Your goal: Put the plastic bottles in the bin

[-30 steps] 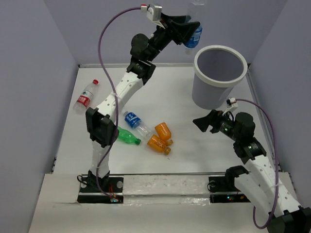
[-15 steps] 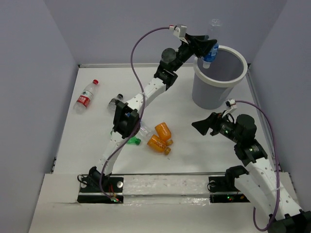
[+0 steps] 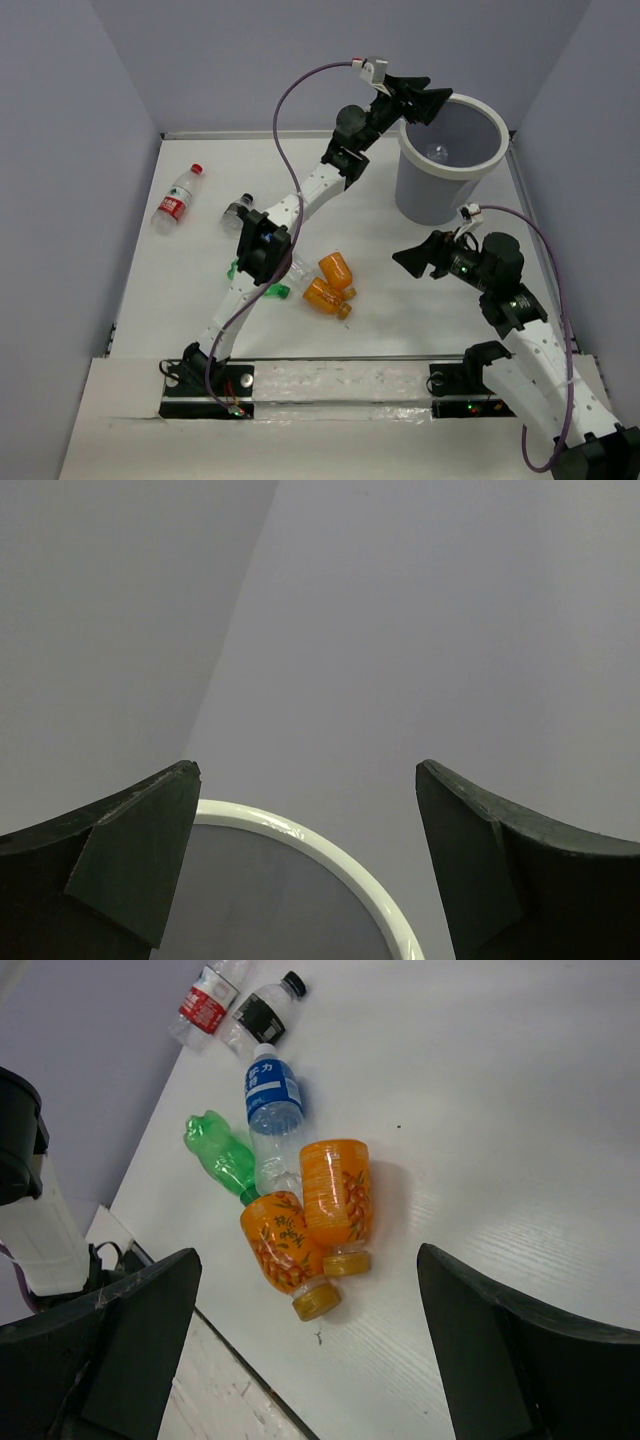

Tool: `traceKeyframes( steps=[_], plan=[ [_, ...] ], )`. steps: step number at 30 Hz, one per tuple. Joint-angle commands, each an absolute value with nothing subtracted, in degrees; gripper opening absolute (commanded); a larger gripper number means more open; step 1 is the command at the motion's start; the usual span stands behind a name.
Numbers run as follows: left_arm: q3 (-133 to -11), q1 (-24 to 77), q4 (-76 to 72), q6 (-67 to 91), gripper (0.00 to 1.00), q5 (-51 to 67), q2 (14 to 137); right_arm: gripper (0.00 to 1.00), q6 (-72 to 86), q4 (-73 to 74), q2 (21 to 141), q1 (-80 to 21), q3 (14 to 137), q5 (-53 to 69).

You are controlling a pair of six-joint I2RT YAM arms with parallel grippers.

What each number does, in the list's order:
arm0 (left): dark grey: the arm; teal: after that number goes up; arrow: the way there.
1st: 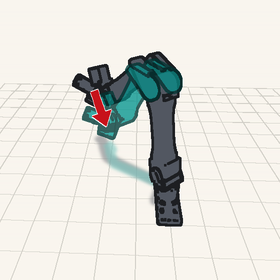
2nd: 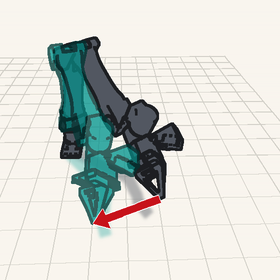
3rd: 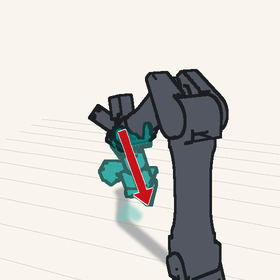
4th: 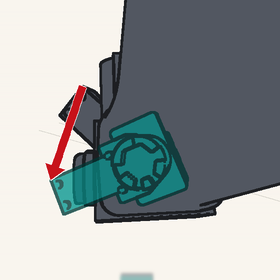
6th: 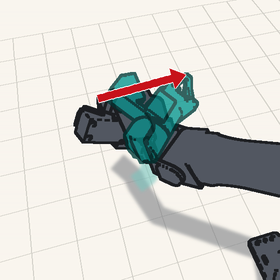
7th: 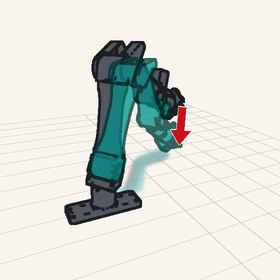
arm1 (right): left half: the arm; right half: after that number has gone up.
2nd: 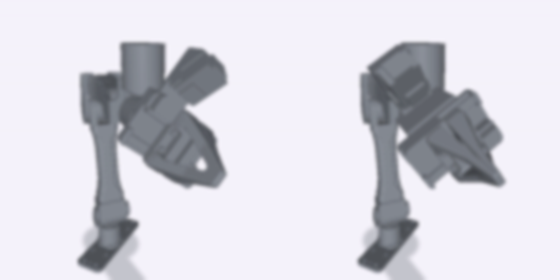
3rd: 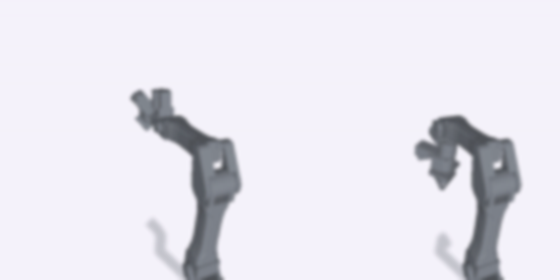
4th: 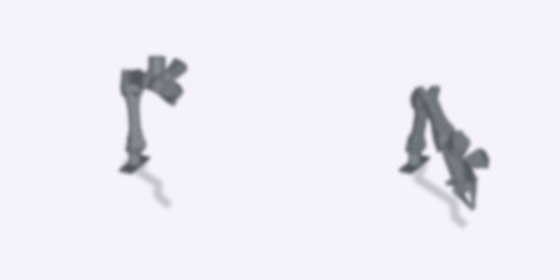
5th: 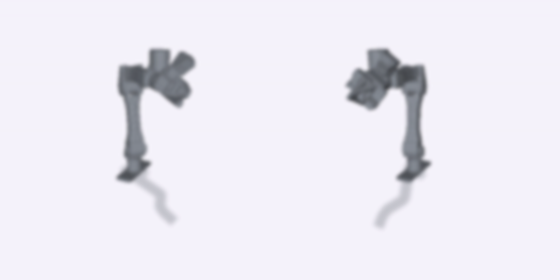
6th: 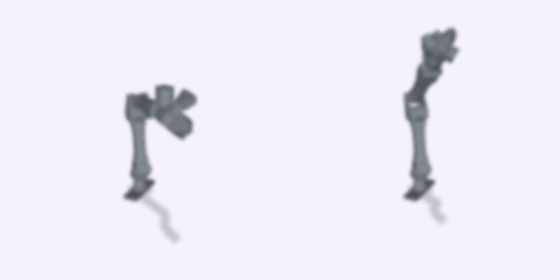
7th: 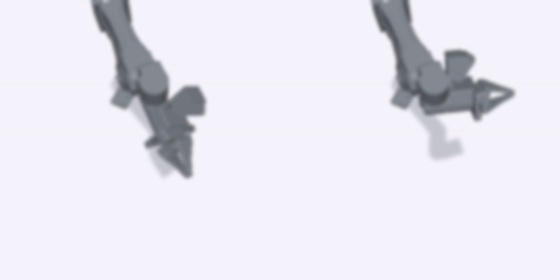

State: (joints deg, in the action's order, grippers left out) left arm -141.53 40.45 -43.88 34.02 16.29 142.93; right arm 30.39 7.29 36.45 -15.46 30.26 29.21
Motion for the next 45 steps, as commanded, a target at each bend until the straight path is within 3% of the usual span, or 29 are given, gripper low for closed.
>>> traceKeyframes(
  steps=[1, 9, 15, 19, 27, 34, 37, 45],
  plan=[
    [-146.06, 40.78, -47.21, 31.30, 0.99, 17.05, 139.05, 0.95, 29.71, 5.27, 37.44, -15.82, 32.78, 29.88],
    [-142.49, 38.50, -36.66, 21.02, 0.99, 15.65, 121.96, 0.96, 25.84, 8.17, 46.99, -17.82, 36.38, 23.66],
    [-120.70, 38.14, -20.23, 7.74, 0.99, 1.08, 98.93, 1.00, 23.73, 7.74, 59.66, -31.88, 42.26, 13.02],
    [-99.48, 38.14, -13.38, 11.77, 0.99, -9.99, 85.90, 1.00, 21.11, 6.59, 70.28, -38.92, 48.77, 6.95],
    [-64.45, 38.23, -2.74, 20.65, 0.99, -21.79, 61.29, 0.96, 17.14, 8.52, 82.87, -42.62, 57.12, 4.22],
    [-47.57, 38.23, 11.49, 26.89, 0.99, -29.52, 48.88, 0.95, 16.08, 10.28, 92.09, -44.30, 61.26, 1.76],
    [-45.01, 38.14, 14.23, 28.73, 0.99, -33.12, 46.50, 0.95, 15.74, 10.81, 95.26, -44.91, 62.75, 0.88],
    [-41.13, 38.06, 13.97, 32.07, 0.99, -29.18, 46.58, 0.88, 15.03, 12.74, 100.90, -44.91, 65.39, 0.45]
  ],
)
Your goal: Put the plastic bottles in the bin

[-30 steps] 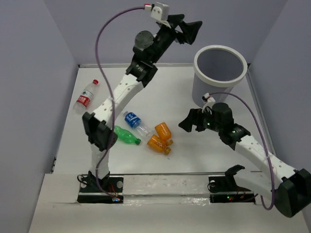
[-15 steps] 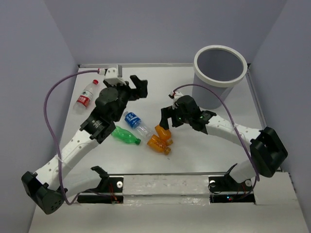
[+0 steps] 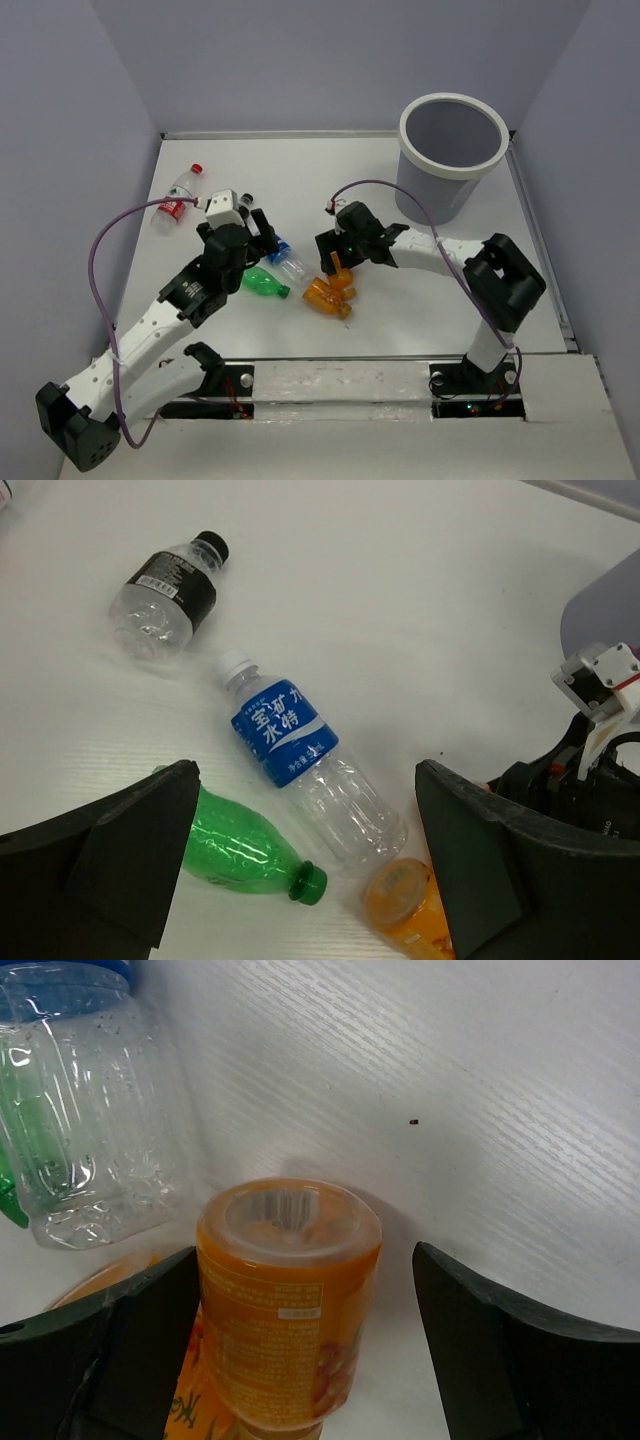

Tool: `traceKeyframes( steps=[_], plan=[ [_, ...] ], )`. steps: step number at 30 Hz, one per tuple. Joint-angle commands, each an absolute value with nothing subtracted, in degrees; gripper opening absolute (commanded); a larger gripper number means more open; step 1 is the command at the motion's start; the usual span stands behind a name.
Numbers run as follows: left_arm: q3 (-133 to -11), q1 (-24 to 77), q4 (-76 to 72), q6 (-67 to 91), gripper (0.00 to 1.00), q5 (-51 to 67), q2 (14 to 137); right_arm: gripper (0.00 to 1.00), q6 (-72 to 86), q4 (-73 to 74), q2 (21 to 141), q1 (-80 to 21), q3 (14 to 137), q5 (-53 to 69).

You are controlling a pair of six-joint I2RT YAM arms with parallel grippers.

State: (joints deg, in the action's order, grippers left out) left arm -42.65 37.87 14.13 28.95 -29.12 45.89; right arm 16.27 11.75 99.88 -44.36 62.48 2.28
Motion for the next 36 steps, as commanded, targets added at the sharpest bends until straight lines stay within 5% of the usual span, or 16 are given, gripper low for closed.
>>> traceKeyframes(
  steps=[1, 6, 19, 31, 33, 36],
  plan=[
    [-40.61, 38.06, 13.89, 33.04, 0.99, -28.31, 46.41, 0.79, 14.77, 12.83, 101.16, -44.91, 65.48, 0.35],
    [-38.50, 38.06, 13.45, 34.19, 0.99, -26.90, 42.73, 0.62, 13.71, 13.62, 98.98, -44.91, 66.70, -4.92],
    [-32.44, 38.06, -2.80, 32.08, 0.99, -8.98, 36.92, 0.54, 1.85, 14.86, 81.30, -39.83, 87.78, -24.95],
    [-27.67, 38.06, -9.15, 34.01, 0.99, -0.54, 27.95, 0.54, -9.83, 4.05, 97.89, -17.68, 108.63, -33.56],
    [-29.35, 38.06, -8.09, 33.14, 0.99, 1.56, 27.25, 0.60, -10.28, 4.04, 98.44, -17.67, 108.37, -33.57],
    [-34.09, 38.06, -3.88, 30.77, 0.99, 0.97, 25.93, 0.99, -10.29, 4.65, 98.09, -17.67, 107.49, -35.33]
  ],
)
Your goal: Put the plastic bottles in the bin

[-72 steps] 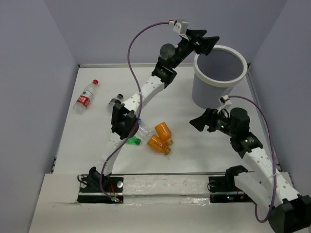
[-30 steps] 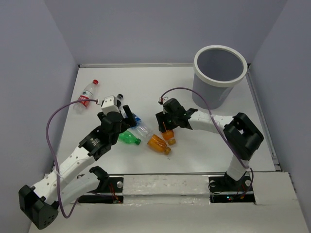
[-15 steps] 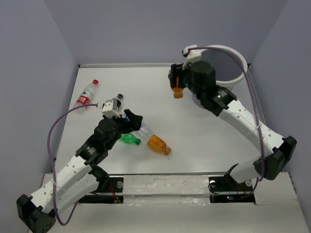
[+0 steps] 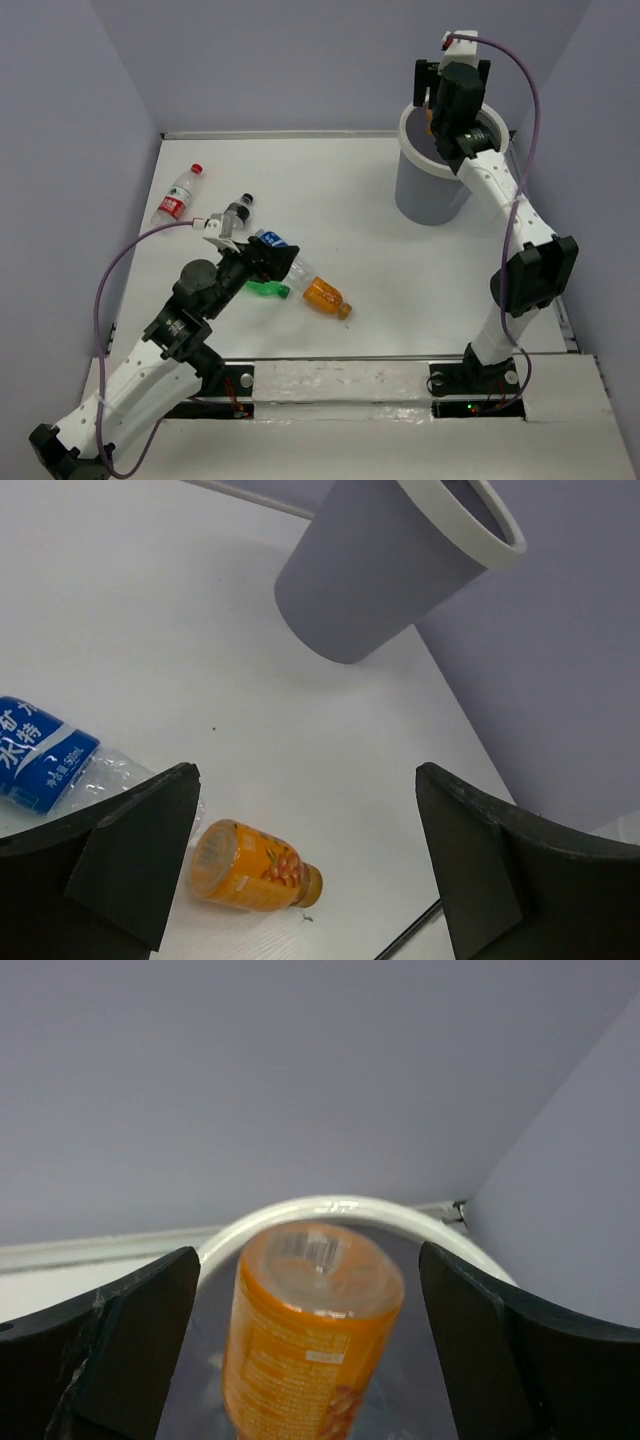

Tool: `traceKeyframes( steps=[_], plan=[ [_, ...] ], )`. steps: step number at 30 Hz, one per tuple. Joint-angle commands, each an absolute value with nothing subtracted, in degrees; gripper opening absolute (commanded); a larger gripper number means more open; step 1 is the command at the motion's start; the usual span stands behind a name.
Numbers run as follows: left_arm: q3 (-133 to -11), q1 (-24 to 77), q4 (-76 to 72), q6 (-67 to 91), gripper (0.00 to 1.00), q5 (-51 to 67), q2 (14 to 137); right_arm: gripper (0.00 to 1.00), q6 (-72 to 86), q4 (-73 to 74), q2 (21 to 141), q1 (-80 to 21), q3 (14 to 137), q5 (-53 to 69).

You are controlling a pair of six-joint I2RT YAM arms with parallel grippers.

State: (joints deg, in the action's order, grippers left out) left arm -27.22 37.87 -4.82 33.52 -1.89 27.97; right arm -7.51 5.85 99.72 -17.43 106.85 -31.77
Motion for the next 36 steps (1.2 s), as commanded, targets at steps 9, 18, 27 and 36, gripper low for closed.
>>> traceKeyframes(
  steps=[9, 18, 27, 36],
  plan=[
    [-43.86, 38.06, 6.33, 18.20, 0.99, -13.61, 19.35, 1.00, -2.64, 18.81, 87.20, -29.59, 98.47, -22.08],
    [-39.82, 37.62, 6.51, 17.40, 0.99, -17.24, 21.78, 1.00, 8.95, 18.28, 81.03, -55.45, 67.96, -3.79],
    [-39.20, 29.55, 4.31, 16.87, 0.99, -8.80, 24.17, 1.00, 13.71, 18.90, 87.61, -61.96, 58.19, -3.16],
    [-38.85, 25.58, 3.34, 16.88, 0.99, -4.92, 25.57, 0.94, 11.95, 14.86, 96.76, -61.96, 58.53, -2.37]
  ],
)
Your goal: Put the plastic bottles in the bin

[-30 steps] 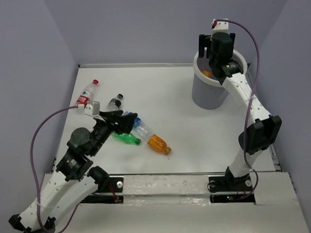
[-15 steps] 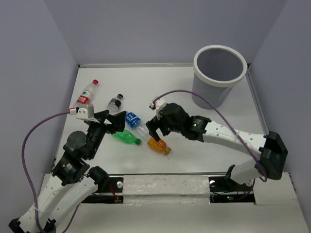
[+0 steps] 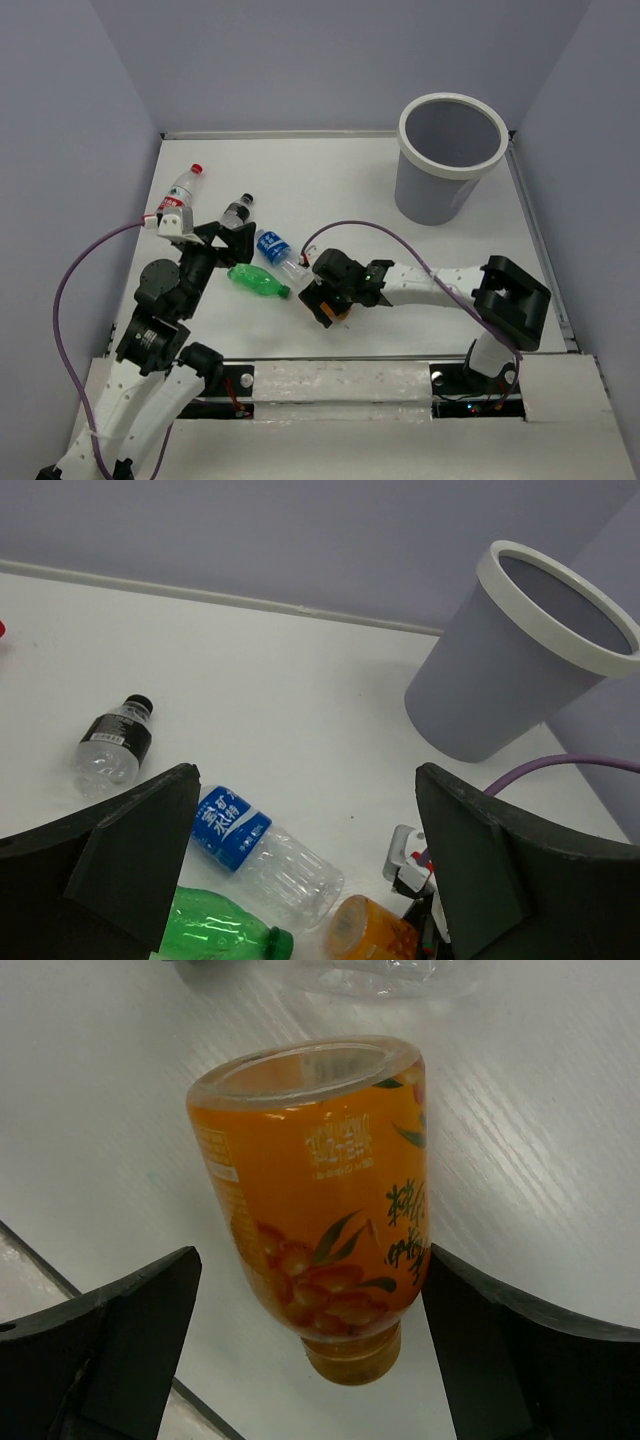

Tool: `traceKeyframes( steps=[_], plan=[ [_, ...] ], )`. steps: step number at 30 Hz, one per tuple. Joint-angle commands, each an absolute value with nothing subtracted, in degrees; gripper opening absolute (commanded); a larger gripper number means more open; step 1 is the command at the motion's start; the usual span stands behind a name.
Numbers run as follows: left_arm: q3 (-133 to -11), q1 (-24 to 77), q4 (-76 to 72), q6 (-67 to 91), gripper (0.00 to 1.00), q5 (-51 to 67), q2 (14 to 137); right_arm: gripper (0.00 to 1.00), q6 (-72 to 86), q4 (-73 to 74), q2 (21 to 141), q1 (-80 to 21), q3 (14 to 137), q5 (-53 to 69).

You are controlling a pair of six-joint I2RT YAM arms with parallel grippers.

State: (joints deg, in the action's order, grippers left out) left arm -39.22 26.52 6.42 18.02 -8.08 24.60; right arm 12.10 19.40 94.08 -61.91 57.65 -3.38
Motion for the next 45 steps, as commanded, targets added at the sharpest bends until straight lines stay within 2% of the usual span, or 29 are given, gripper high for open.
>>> traceKeyframes(
  steps=[1, 2, 7, 10, 16, 19, 20, 23, 25, 27, 30, 38, 39, 40, 42, 45],
  plan=[
    [-38.85, 25.49, 3.34, 16.96, 0.99, -4.66, 25.75, 0.93, 12.13, 14.85, 97.46, -61.96, 58.97, -3.16],
    [-38.85, 25.31, 3.25, 16.96, 0.99, -4.48, 25.84, 0.93, 12.22, 14.94, 98.08, -61.96, 58.97, -5.34],
    [-38.76, 24.61, 2.90, 16.35, 0.99, -3.87, 26.28, 0.56, 12.66, 15.47, 92.83, -61.96, 56.61, -7.03],
    [-38.85, 23.73, 2.55, 16.26, 0.99, -2.64, 26.72, 0.45, 13.62, 19.14, 86.76, -61.96, 55.02, -6.68],
    [-38.67, 23.56, 2.46, 16.26, 0.99, -2.29, 26.98, 0.43, 17.05, 30.91, 72.55, -62.49, 56.94, -10.80],
    [-38.76, 23.12, 2.11, 16.17, 0.99, -1.58, 27.42, 0.38, 13.64, 32.96, 68.48, -61.88, 62.29, -19.57],
    [-38.85, 22.94, 2.02, 16.17, 0.99, -1.50, 27.68, 0.37, 11.88, 33.05, 68.12, -59.96, 67.62, -21.95],
    [-38.85, 22.85, 2.46, 15.65, 0.99, -1.40, 27.78, 0.37, 1.37, 31.31, 72.74, -54.62, 80.65, -35.99],
    [-38.85, 22.85, 2.81, 15.30, 0.99, -1.84, 27.34, 0.37, -3.05, 29.29, 75.66, -48.46, 85.67, -38.05],
    [-38.76, 22.76, 3.25, 15.12, 0.99, -2.46, 26.64, 0.37, -5.10, 28.04, 79.88, -39.09, 93.05, -36.83],
    [-38.85, 22.85, 3.43, 15.03, 0.99, -2.55, 26.02, 0.37, -4.66, 25.94, 83.13, -30.45, 99.04, -37.35],
    [-38.85, 22.76, 3.43, 14.94, 0.99, -1.58, 25.14, 0.38, -4.75, 24.96, 93.42, -16.18, 106.43, -31.56],
    [-38.76, 22.85, 3.43, 15.03, 0.99, -1.67, 24.96, 0.47, -4.75, 25.05, 93.78, -15.65, 106.70, -31.73],
    [-38.85, 22.76, 3.43, 15.03, 0.99, -1.67, 24.96, 0.62, -4.66, 25.48, 93.95, -15.64, 107.48, -32.16],
    [-38.85, 22.85, 3.60, 14.94, 0.99, -1.67, 25.13, 1.00, -4.57, 26.36, 94.13, -15.64, 108.63, -32.70],
    [-38.93, 22.76, 3.43, 14.85, 0.99, -0.80, 25.31, 1.00, -2.91, 31.71, 94.83, -15.64, 113.37, -29.55]
  ],
)
